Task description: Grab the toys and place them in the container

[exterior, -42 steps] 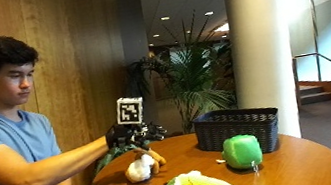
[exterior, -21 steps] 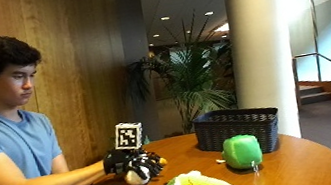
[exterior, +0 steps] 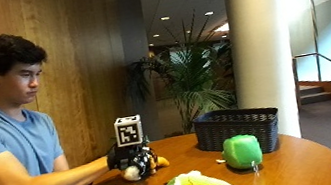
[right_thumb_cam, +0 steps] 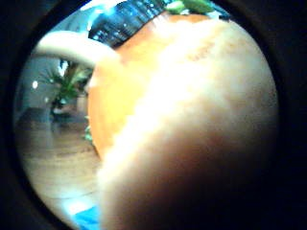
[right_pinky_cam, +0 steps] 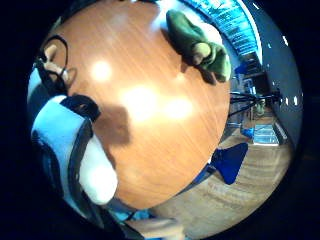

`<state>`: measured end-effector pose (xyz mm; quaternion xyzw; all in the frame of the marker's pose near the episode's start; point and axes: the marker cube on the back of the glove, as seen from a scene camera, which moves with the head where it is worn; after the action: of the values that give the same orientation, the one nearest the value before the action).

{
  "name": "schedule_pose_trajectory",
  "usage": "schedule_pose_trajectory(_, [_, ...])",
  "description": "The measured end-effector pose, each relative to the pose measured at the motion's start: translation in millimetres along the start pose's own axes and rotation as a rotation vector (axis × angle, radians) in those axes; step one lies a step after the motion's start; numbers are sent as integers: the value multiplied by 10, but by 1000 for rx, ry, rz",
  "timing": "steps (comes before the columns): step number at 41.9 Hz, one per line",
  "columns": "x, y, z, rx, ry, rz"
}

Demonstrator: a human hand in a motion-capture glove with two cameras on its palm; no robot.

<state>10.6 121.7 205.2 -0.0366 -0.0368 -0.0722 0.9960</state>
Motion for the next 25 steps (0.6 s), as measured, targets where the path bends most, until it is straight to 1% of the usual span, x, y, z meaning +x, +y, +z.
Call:
schedule_pose_trajectory(2, [-38,-36,-81,-7,-11,34])
schedule_pose_trajectory(4, [-32,-77,-208,-2,33,46])
schedule_pose_trajectory(7, [32,-143,-487,14,144,0])
schedule_pose_trajectory(12, [-51,-296,-1056,64,139,-69])
schedule_pose_trajectory(13, [-48,-347,-1175,79,160,-59])
schedule_pose_trajectory(15, [-85,-472,-1414,115,178,17])
schedule_pose_trajectory(17, [-154,-584,-1631,147,167,65])
schedule_pose_trajectory(22, [-320,-888,-2133,212,81,-2])
schedule_pose_trajectory(25, [-436,-1127,-2349,233,23,4])
